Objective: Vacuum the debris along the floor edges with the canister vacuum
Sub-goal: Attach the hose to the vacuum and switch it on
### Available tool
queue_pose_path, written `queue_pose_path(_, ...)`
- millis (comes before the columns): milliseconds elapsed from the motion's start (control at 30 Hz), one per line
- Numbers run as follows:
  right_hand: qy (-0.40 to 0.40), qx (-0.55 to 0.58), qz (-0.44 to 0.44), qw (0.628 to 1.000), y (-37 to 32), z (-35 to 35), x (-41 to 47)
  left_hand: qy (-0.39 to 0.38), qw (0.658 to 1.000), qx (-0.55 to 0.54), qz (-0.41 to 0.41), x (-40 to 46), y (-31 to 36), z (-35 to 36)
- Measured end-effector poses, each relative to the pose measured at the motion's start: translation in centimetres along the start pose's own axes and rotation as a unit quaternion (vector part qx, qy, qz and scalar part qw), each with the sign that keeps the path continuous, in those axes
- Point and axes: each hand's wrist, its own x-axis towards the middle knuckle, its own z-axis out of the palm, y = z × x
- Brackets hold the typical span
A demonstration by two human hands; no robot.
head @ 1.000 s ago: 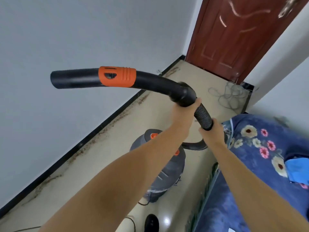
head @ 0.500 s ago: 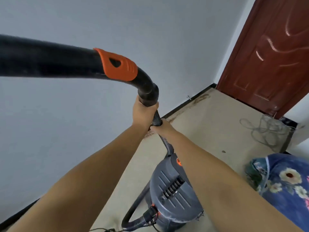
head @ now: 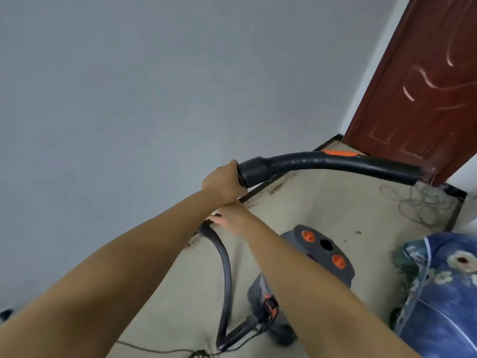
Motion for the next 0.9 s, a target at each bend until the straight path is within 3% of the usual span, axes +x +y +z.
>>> queue_pose_path(100, -0.144, 0.047, 0.082, 0.985, 1.6, 0.4, -2.5, -0.115, 0.991, -0.069, 0.016, -2.4, -2.1, -0.4)
queue_pose_path(167, -0.242, 0.125, 0.117, 0.955, 3.6, 0.6, -5.4, -0.201, 0.959, -0.196, -0.031, -4.0, -3.4, 0.2)
queue_pose_path(267, -0.268, 0.166, 0.139, 0.939, 6.9, -1.1, -8.8, -0.253, 0.846, -0.44, -0.161, -6.5, -4.9, 3.2)
queue_pose_path(400, -0.163, 0.262, 0.169, 0.936, 12.0, -4.1, -13.0, -0.187, 0.649, -0.691, -0.259, -9.5, -5.6, 9.2)
queue_pose_path(467, -0.118, 0.273, 0.193, 0.935, 14.2, -5.1, -14.6, -0.133, 0.589, -0.744, -0.288, -11.0, -5.6, 12.3)
queue_pose_path(533, -0.106, 0.169, 0.211, 0.957, 16.2, -5.3, -15.9, -0.096, 0.552, -0.76, -0.328, -12.5, -5.2, 15.1)
queue_pose_path(633, -0.125, -0.048, 0.198, 0.971, 18.2, -4.6, -17.8, -0.062, 0.536, -0.742, -0.398, -14.1, -4.3, 18.3)
queue_pose_path(700, -0.097, -0.053, 0.193, 0.975, 18.9, -5.1, -18.6, -0.046, 0.506, -0.746, -0.432, -14.4, -3.7, 19.8)
queue_pose_path(800, -0.082, 0.018, 0.229, 0.97, 19.2, -8.7, -19.1, -0.028, 0.429, -0.776, -0.462, -14.3, -2.1, 22.1)
queue_pose_path(900, -0.15, 0.002, 0.274, 0.95, 19.4, -14.6, -19.3, -0.003, 0.437, -0.766, -0.472, -14.0, 1.2, 25.1)
